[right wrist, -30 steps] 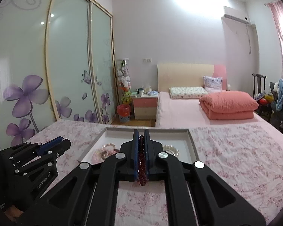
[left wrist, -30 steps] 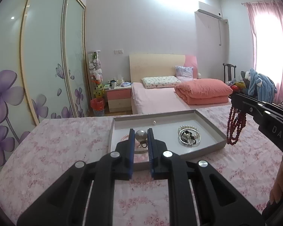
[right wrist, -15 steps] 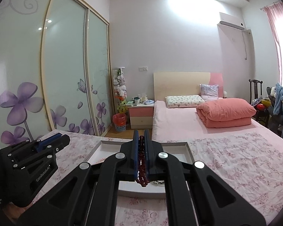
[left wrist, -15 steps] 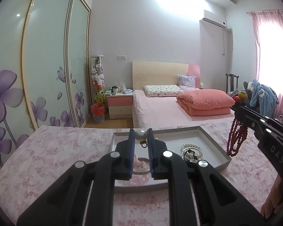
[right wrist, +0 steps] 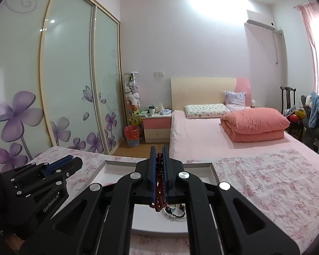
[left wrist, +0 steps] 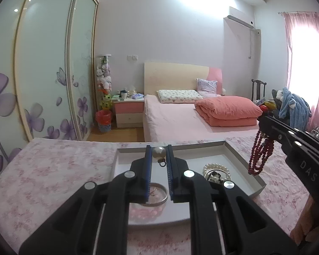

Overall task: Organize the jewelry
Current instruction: 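Carry the dark red bead strand and pearl earring into the tray and release both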

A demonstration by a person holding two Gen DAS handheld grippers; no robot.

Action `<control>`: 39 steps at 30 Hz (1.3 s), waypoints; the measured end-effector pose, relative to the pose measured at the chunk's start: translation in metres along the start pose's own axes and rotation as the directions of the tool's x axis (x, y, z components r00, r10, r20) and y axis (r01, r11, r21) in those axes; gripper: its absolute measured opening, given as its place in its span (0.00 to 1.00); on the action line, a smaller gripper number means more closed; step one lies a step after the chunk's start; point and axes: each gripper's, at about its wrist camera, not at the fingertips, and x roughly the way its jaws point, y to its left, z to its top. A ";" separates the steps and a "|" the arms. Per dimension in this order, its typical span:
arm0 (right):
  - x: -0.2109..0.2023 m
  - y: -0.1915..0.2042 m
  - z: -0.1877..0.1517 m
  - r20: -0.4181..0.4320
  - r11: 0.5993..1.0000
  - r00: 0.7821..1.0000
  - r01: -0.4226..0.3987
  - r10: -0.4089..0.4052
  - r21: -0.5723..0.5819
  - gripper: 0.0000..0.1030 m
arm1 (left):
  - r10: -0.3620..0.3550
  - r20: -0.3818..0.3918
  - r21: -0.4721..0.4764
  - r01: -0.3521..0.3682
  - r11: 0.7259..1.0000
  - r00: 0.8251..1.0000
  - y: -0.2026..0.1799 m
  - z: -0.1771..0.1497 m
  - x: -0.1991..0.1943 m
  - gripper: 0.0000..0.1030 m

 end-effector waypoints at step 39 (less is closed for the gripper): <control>-0.048 -0.006 -0.040 -0.199 0.995 0.980 0.014 0.006 0.099 0.79 | 0.134 -0.033 -0.079 -0.136 0.988 0.990 0.060 -0.049 -0.080 0.73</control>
